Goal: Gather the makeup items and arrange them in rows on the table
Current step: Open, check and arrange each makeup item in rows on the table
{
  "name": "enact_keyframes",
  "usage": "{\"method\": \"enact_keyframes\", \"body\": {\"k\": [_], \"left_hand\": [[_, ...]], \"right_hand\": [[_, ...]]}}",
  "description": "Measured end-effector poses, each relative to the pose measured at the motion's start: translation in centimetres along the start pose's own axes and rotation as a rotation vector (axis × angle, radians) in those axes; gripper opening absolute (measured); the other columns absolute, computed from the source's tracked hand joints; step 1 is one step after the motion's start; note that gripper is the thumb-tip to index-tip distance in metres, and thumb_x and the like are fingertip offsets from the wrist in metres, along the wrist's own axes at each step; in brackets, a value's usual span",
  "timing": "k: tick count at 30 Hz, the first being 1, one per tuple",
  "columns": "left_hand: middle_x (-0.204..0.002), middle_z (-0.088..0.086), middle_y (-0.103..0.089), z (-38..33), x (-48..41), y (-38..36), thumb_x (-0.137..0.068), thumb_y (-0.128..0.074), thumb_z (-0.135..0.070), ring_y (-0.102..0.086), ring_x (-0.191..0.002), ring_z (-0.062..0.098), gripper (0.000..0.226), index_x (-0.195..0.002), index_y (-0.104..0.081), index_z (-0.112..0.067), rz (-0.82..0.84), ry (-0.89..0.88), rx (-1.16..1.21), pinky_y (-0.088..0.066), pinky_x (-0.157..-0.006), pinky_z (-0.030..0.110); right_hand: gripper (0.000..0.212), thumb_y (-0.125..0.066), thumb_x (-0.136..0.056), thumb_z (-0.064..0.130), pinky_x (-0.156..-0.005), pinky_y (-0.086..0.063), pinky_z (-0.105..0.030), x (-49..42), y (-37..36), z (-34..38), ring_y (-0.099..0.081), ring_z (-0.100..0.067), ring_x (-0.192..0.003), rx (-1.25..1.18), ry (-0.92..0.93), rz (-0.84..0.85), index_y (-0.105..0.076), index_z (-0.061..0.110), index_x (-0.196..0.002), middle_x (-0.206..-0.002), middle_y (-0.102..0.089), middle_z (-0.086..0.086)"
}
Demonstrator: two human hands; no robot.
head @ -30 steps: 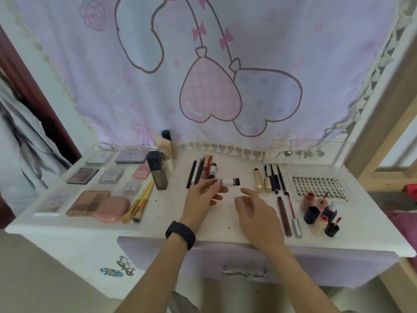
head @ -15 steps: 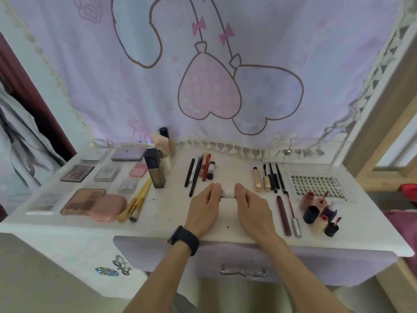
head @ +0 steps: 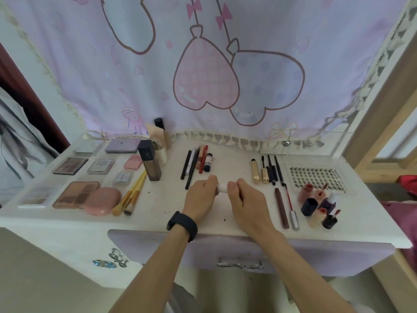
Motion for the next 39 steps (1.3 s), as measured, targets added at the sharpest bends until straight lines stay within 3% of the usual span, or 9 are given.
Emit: {"method": "enact_keyframes", "body": {"k": [4,9,14,18,21,25,31,36,39], "left_hand": [[-0.056,-0.004,-0.038,-0.1,0.6,0.2,-0.100,-0.040,-0.031,-0.029,-0.051,0.010,0.044,-0.057,-0.042,-0.019,-0.097,-0.054,-0.048,-0.027,-0.055,0.031],[-0.048,-0.009,-0.033,-0.2,0.9,0.4,-0.102,-0.039,-0.035,-0.028,-0.047,0.008,0.049,-0.056,-0.037,-0.020,-0.116,-0.108,-0.061,-0.025,-0.051,0.027],[-0.054,-0.005,-0.035,-0.2,0.9,0.4,-0.102,-0.040,-0.045,-0.028,-0.049,0.008,0.051,-0.060,-0.041,-0.016,-0.140,-0.112,-0.039,-0.027,-0.055,0.032],[-0.056,-0.009,-0.053,-0.8,1.2,0.5,-0.091,-0.039,-0.072,-0.043,-0.052,0.004,0.061,-0.064,-0.056,-0.019,-0.067,-0.157,0.093,-0.039,-0.057,0.020],[-0.083,-0.018,-0.071,-0.8,1.3,0.6,-0.089,-0.063,-0.057,-0.060,-0.072,-0.001,0.028,-0.091,-0.073,-0.031,0.009,-0.203,0.108,-0.046,-0.073,0.021],[-0.097,-0.024,-0.072,-1.0,1.5,0.6,-0.088,-0.070,-0.043,-0.063,-0.089,0.001,0.009,-0.092,-0.074,-0.037,0.025,-0.225,0.109,-0.044,-0.082,0.018],[-0.100,-0.007,-0.073,-0.8,1.5,1.0,-0.097,-0.061,-0.028,-0.067,-0.100,0.011,0.009,-0.103,-0.066,-0.032,0.003,-0.187,0.231,-0.049,-0.093,0.030],[-0.101,-0.009,-0.068,-1.1,1.5,0.9,-0.098,-0.060,-0.028,-0.060,-0.091,0.001,0.021,-0.118,-0.067,-0.026,0.019,-0.257,0.159,-0.045,-0.084,0.015],[-0.100,-0.014,-0.069,-1.3,1.7,0.6,-0.095,-0.065,-0.032,-0.057,-0.088,0.001,0.021,-0.114,-0.072,-0.033,0.046,-0.317,0.067,-0.041,-0.077,0.009]], "right_hand": [[0.047,-0.027,-0.096,0.070,-0.049,-0.035,-0.021,-0.1,-0.3,-0.9,-0.036,-0.006,-0.048,-0.147,-0.106,0.066,-0.042,0.033,-0.071,-0.059,-0.049,0.010],[0.061,-0.026,-0.095,0.078,-0.053,-0.037,-0.016,0.1,0.2,-1.4,-0.038,-0.003,-0.049,-0.137,-0.155,0.028,-0.049,0.030,-0.065,-0.055,-0.048,0.009],[0.023,-0.043,-0.097,0.056,-0.051,-0.039,-0.018,0.6,0.4,-1.3,-0.043,-0.002,-0.052,-0.193,-0.127,0.052,-0.055,0.043,-0.082,-0.065,-0.056,0.011],[0.023,-0.046,-0.106,0.038,-0.054,-0.040,-0.018,0.3,0.8,-2.2,-0.048,0.000,-0.056,-0.203,-0.190,0.024,-0.059,0.037,-0.086,-0.068,-0.061,0.018],[0.031,-0.041,-0.107,0.042,-0.057,-0.040,-0.015,0.0,1.0,-2.6,-0.051,0.001,-0.058,-0.183,-0.227,0.013,-0.060,0.030,-0.085,-0.070,-0.063,0.019],[0.035,-0.037,-0.106,0.050,-0.063,-0.042,-0.010,0.2,0.6,-2.3,-0.060,0.002,-0.071,-0.119,-0.220,0.059,-0.064,0.036,-0.089,-0.078,-0.068,0.019],[0.022,-0.043,-0.101,0.058,-0.062,-0.042,-0.009,0.2,0.7,-1.8,-0.062,0.004,-0.074,-0.112,-0.224,0.017,-0.061,0.047,-0.097,-0.084,-0.070,0.023],[0.061,-0.033,-0.086,0.084,-0.064,-0.044,-0.023,0.1,1.5,-2.1,-0.060,0.000,-0.059,-0.220,-0.268,-0.072,-0.065,0.032,-0.089,-0.076,-0.069,0.013],[0.067,-0.030,-0.089,0.084,-0.062,-0.043,-0.022,0.1,1.5,-2.0,-0.057,-0.001,-0.057,-0.209,-0.275,-0.070,-0.065,0.029,-0.072,-0.065,-0.066,0.010]]}}
Point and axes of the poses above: each hand's wrist, its own x-axis away from the middle knuckle, its own y-axis out of the back of the hand, z = x × y, the point moved 9 cm from there along -x, towards the middle knuckle
